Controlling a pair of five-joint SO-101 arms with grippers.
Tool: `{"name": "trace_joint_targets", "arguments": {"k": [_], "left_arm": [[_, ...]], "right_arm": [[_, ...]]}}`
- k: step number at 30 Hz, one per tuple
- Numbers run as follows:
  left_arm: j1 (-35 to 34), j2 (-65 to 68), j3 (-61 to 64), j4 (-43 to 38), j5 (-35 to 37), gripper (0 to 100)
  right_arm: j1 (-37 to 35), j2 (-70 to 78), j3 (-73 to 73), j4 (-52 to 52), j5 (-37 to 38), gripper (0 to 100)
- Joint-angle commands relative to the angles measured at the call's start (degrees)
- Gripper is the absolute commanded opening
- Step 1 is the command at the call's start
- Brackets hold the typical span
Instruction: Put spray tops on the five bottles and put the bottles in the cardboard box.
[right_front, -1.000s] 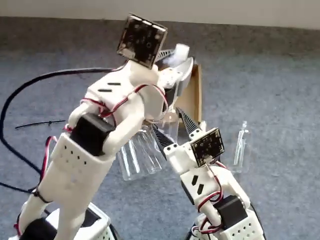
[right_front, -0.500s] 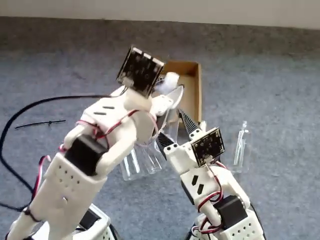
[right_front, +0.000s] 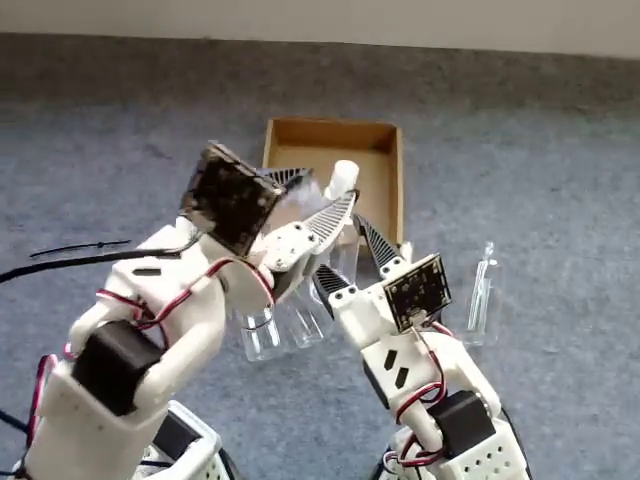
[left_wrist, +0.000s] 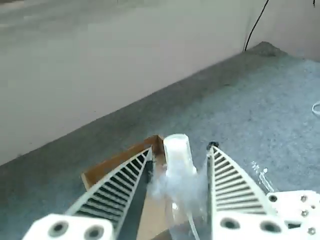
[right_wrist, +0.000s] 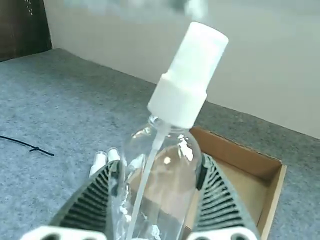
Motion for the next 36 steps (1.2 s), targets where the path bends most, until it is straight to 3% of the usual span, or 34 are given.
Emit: {"name": "trace_joint_targets", "arguments": {"k": [1, 10, 18, 28, 36], "left_arm": [[0.3, 3.9, -10.5, -0.3, -0.2, 16], [-3.6, 24.0, -21.8, 1.7, -0.3, 16], [-3.8, 22.9, -15.6, 7.7, -0.4, 16], [-3.8, 9.9, -1.6, 5.8, -4.6, 16], [-6.7, 9.2, -8.2, 5.0, -4.7, 16]], "right_arm": [[0.7, -0.6, -0.7, 0.1, -0.4, 0.5], [0.8, -0.7, -0.7, 0.1, -0.4, 0.5], [0.8, -0.6, -0.8, 0.1, -0.4, 0.5], [0.8, -0.3, -1.0, 0.2, -0.5, 0.5], [0.9, -0.3, -0.7, 0.2, -0.4, 0.5]]}}
